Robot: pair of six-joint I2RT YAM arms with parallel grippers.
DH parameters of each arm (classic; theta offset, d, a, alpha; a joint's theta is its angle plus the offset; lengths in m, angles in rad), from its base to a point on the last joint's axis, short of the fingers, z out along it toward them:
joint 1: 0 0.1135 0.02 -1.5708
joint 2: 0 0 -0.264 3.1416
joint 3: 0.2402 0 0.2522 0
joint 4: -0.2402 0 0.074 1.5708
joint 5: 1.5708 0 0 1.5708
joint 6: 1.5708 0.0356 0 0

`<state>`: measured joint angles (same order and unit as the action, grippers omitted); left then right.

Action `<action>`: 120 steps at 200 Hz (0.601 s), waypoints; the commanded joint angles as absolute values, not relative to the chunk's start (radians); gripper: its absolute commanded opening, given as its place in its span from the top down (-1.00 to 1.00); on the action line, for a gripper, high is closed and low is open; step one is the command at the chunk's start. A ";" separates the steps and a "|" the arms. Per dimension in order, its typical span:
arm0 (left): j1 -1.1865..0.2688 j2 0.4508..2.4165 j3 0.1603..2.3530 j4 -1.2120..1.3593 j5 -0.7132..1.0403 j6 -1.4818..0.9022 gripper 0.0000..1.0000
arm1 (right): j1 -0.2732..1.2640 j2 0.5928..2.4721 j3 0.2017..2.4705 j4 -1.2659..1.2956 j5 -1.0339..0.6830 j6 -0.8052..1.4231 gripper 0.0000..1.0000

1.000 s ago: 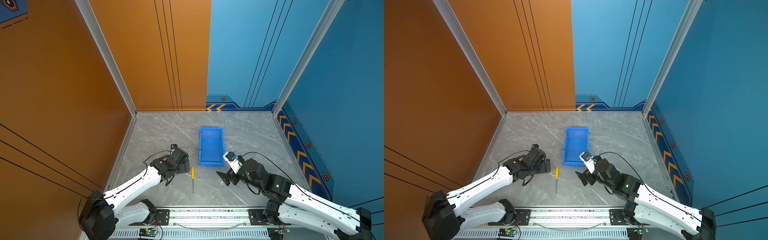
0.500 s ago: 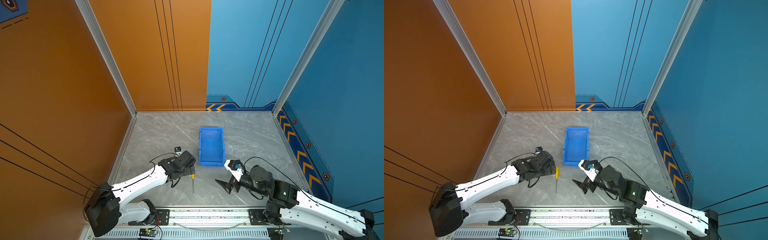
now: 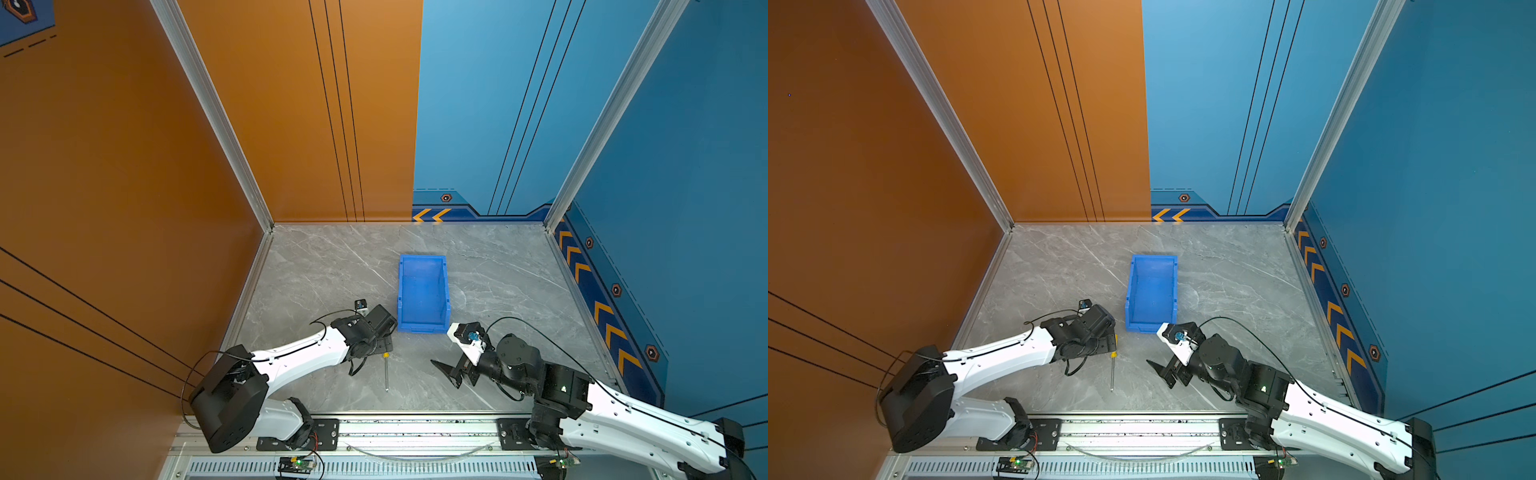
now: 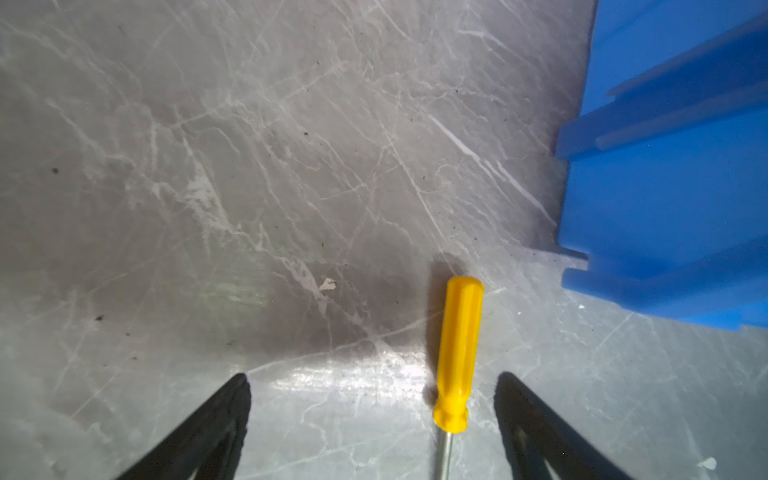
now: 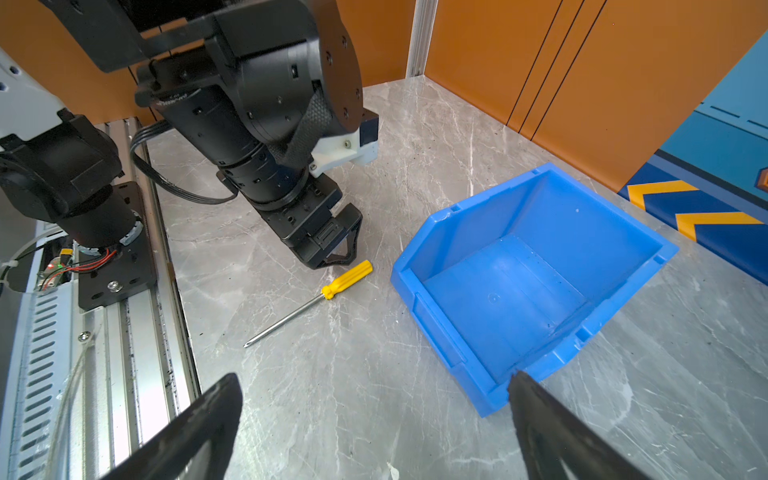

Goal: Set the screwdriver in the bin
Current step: 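Lower the left gripper over the screwdriver handle and close on it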

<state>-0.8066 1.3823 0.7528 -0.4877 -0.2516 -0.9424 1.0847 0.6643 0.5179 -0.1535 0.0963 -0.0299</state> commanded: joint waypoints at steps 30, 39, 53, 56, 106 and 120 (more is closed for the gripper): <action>-0.828 1.521 0.809 -0.433 -0.184 -0.918 -0.60 | 1.050 0.649 0.468 -0.066 0.167 -0.017 -1.00; -0.830 1.536 0.820 -0.433 -0.185 -0.909 -0.53 | 1.038 0.642 0.466 -0.066 0.173 -0.004 -1.00; -0.834 1.559 0.836 -0.433 -0.183 -0.899 -0.41 | 1.024 0.621 0.457 -0.067 0.178 0.007 -1.00; -0.834 1.564 0.838 -0.433 -0.183 -0.898 -0.38 | 1.021 0.618 0.456 -0.068 0.178 0.008 -1.00; -0.835 1.617 0.860 -0.443 -0.162 -0.871 0.14 | 0.987 0.570 0.433 -0.086 0.227 0.007 -1.00; -0.838 1.620 0.859 -0.446 -0.159 -0.868 0.30 | 0.971 0.561 0.432 -0.081 0.231 -0.001 -1.00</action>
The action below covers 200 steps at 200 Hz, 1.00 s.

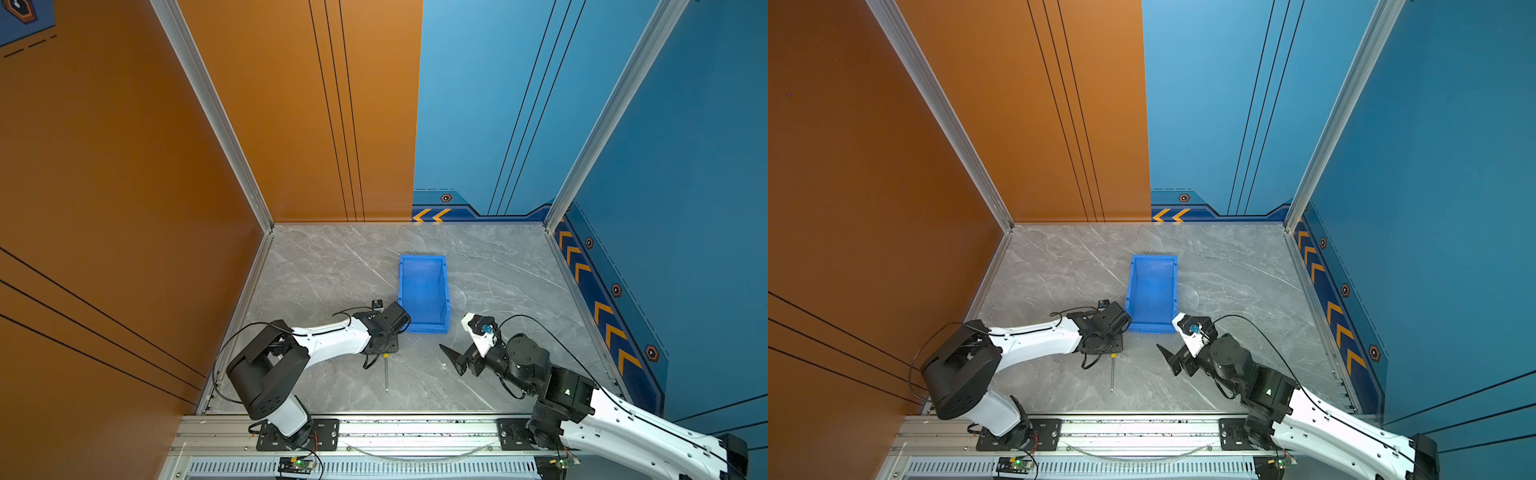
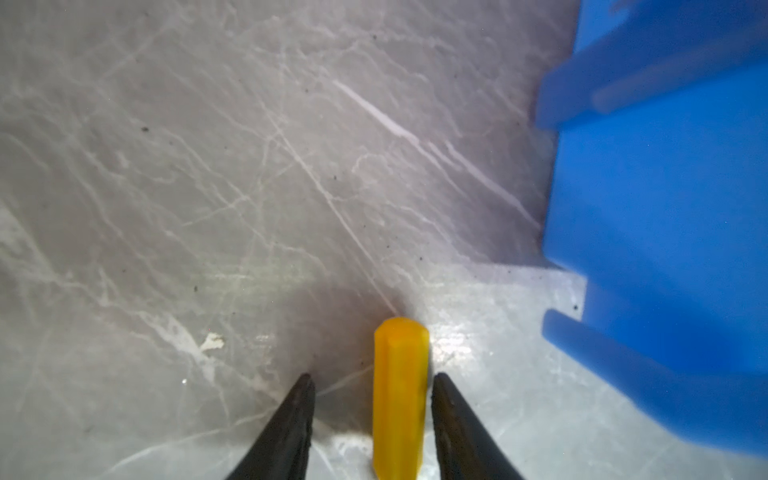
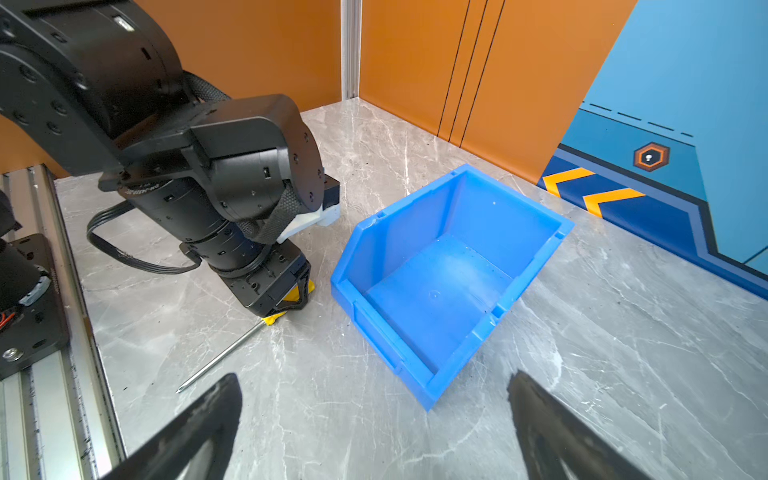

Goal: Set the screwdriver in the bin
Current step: 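Lower the left gripper over the screwdriver handle and close on it, then lift the screwdriver with the left gripper and carry it over the bin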

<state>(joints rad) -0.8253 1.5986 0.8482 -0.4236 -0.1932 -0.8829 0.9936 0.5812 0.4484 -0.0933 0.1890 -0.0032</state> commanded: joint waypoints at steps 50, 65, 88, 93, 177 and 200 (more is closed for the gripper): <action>-0.841 1.624 0.903 -0.492 -0.164 -0.849 0.93 | 0.926 0.551 0.424 -0.063 0.208 -0.008 -1.00; -0.843 1.613 0.916 -0.507 -0.170 -0.848 1.00 | 0.922 0.549 0.422 -0.054 0.204 -0.009 -1.00; -0.844 1.583 0.927 -0.527 -0.180 -0.844 1.00 | 0.916 0.552 0.423 -0.046 0.208 -0.014 -1.00; -0.846 1.574 0.929 -0.534 -0.184 -0.843 1.00 | 0.914 0.552 0.424 -0.046 0.210 -0.016 -1.00; -0.841 1.437 1.126 -0.675 -0.226 -0.753 1.00 | 0.858 0.568 0.420 -0.020 0.188 -0.003 -0.99; -0.843 1.450 1.206 -0.682 -0.222 -0.725 1.00 | 0.849 0.567 0.426 -0.030 0.198 -0.010 -1.00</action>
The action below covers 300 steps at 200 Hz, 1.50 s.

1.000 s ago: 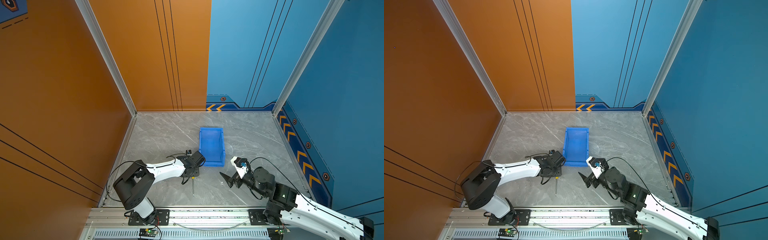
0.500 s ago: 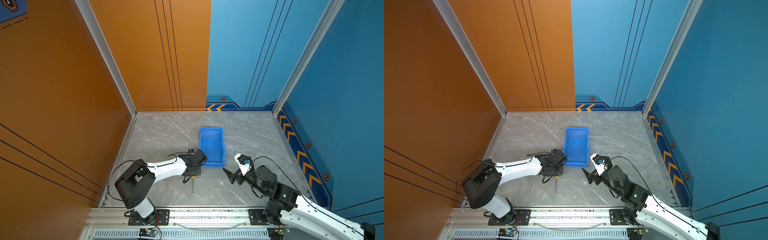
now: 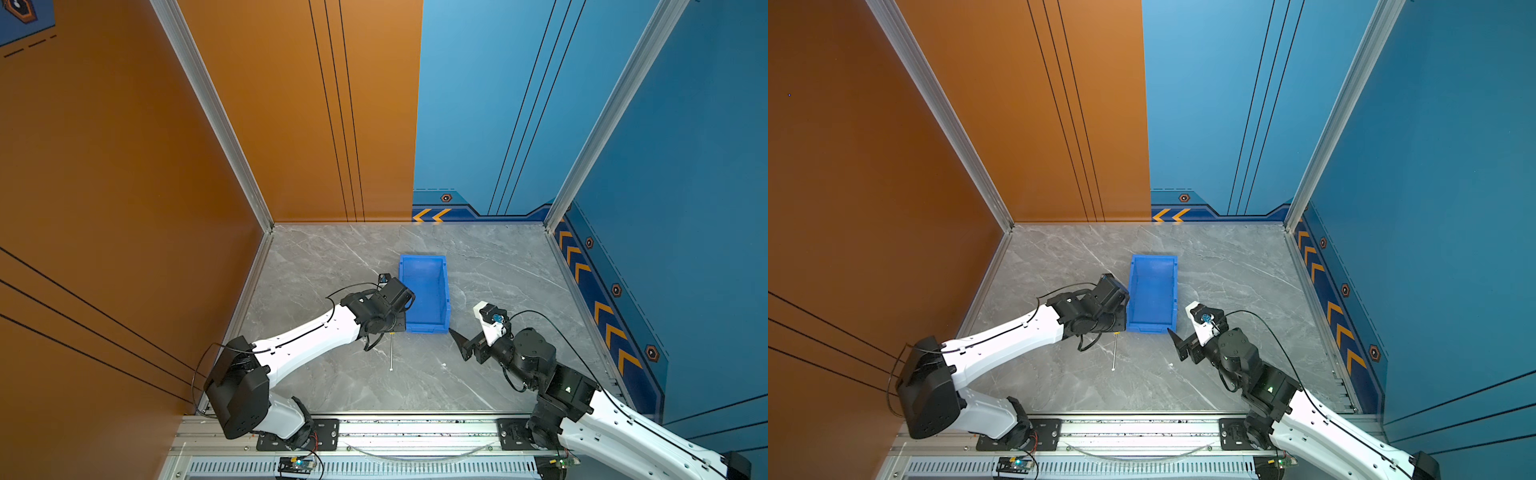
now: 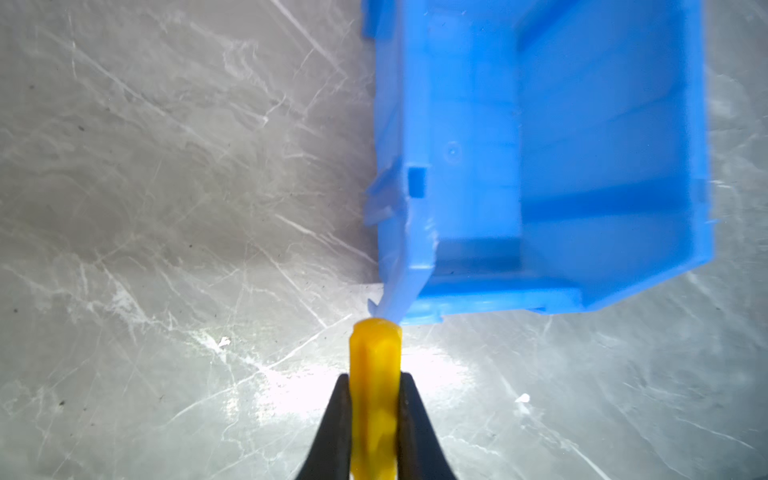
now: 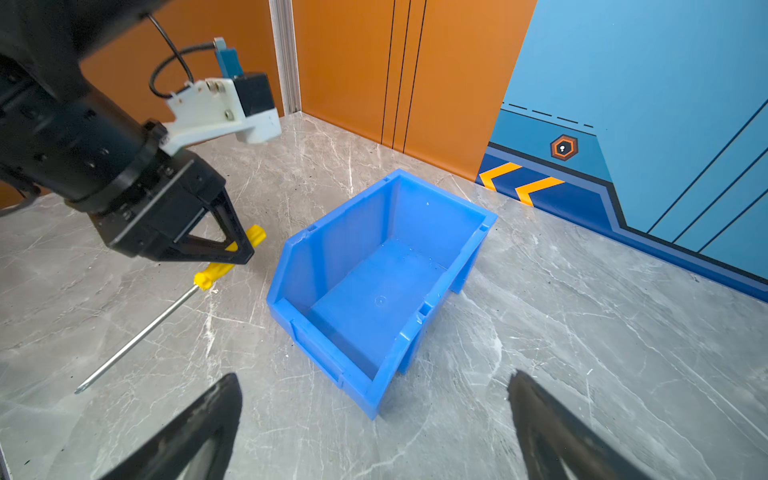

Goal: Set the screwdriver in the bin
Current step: 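Lift the screwdriver with the left gripper and carry it over the bin, then lower the screwdriver into the blue bin with the left gripper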

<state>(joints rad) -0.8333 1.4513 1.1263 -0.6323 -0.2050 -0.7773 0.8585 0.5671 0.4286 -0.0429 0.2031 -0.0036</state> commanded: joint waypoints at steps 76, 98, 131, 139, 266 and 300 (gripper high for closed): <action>-0.813 1.736 1.577 -0.681 -0.254 -0.596 1.00 | 0.824 0.560 0.447 -0.077 0.208 -0.006 -1.00; -0.788 1.841 1.679 -0.681 -0.246 -0.598 1.00 | 0.818 0.555 0.455 -0.099 0.210 -0.008 -1.00; -0.762 1.978 1.812 -0.681 -0.237 -0.599 1.00 | 0.814 0.553 0.463 -0.118 0.222 -0.014 -0.99; -0.762 2.010 1.845 -0.681 -0.240 -0.590 1.00 | 0.813 0.552 0.464 -0.120 0.223 -0.020 -0.99; -0.744 2.200 1.908 -0.676 -0.276 -0.704 1.00 | 0.727 0.552 0.466 -0.103 0.201 -0.055 -1.00; -0.741 2.228 1.908 -0.676 -0.280 -0.692 1.00 | 0.727 0.551 0.465 -0.101 0.195 -0.052 -1.00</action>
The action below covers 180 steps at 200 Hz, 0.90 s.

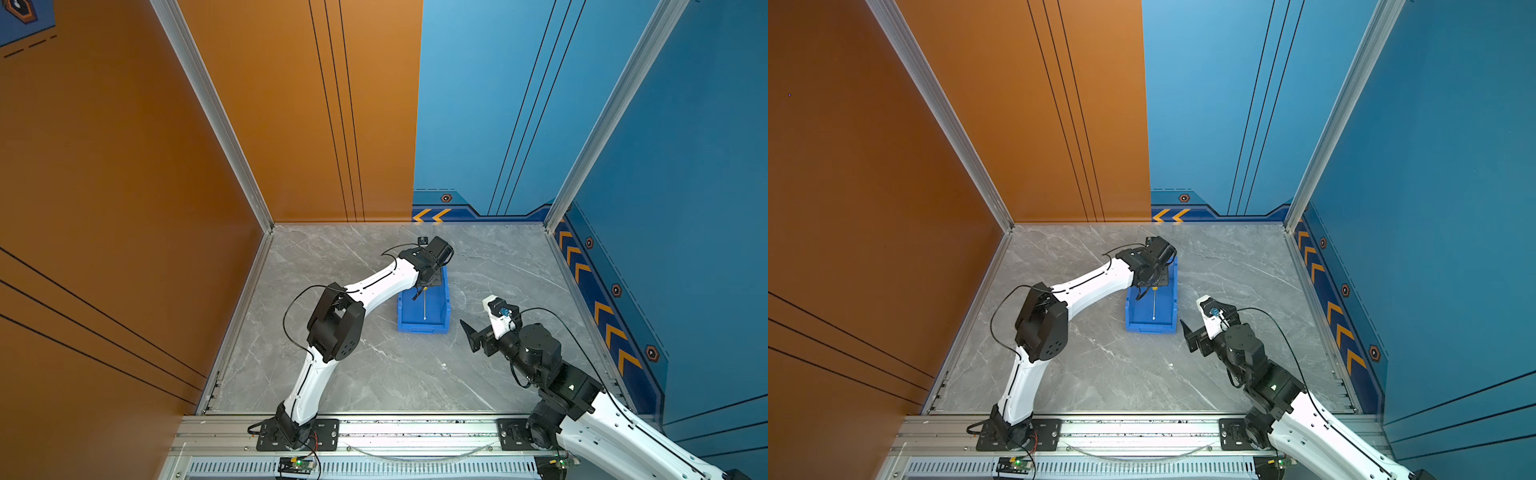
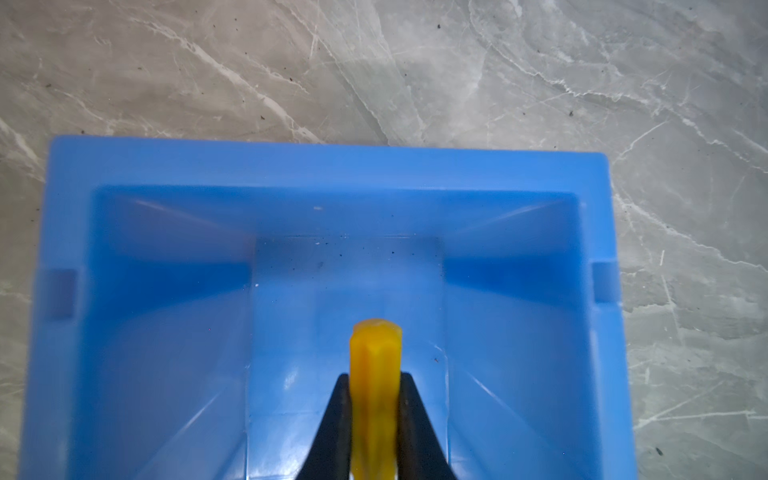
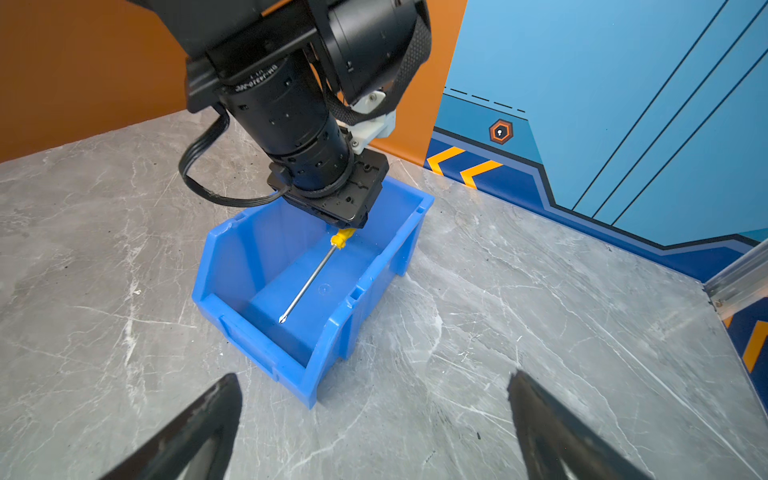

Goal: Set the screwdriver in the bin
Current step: 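Lower the screwdriver into the blue bin with the left gripper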

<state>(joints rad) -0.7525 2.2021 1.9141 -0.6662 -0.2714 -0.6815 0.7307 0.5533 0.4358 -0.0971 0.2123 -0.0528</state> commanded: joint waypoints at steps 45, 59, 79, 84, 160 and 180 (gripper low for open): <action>-0.739 2.288 1.945 -0.676 -0.268 -0.681 1.00 | 0.727 0.542 0.462 -0.103 0.197 -0.048 -1.00; -0.733 2.302 1.948 -0.676 -0.262 -0.694 1.00 | 0.728 0.542 0.463 -0.104 0.194 -0.048 -1.00; -0.729 2.316 1.953 -0.676 -0.259 -0.703 1.00 | 0.729 0.541 0.465 -0.105 0.201 -0.048 -1.00; -0.728 2.319 1.956 -0.676 -0.257 -0.704 1.00 | 0.729 0.540 0.463 -0.106 0.202 -0.048 -1.00; -0.728 2.370 1.962 -0.677 -0.238 -0.690 0.97 | 0.730 0.537 0.460 -0.101 0.208 -0.057 -1.00; -0.726 2.375 1.949 -0.677 -0.232 -0.695 0.88 | 0.731 0.537 0.459 -0.097 0.210 -0.057 -1.00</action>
<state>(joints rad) -0.7330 2.3367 1.9514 -0.6544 -0.2581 -0.6891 0.7307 0.5484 0.4362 -0.0967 0.2104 -0.0528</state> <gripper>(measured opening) 0.160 0.998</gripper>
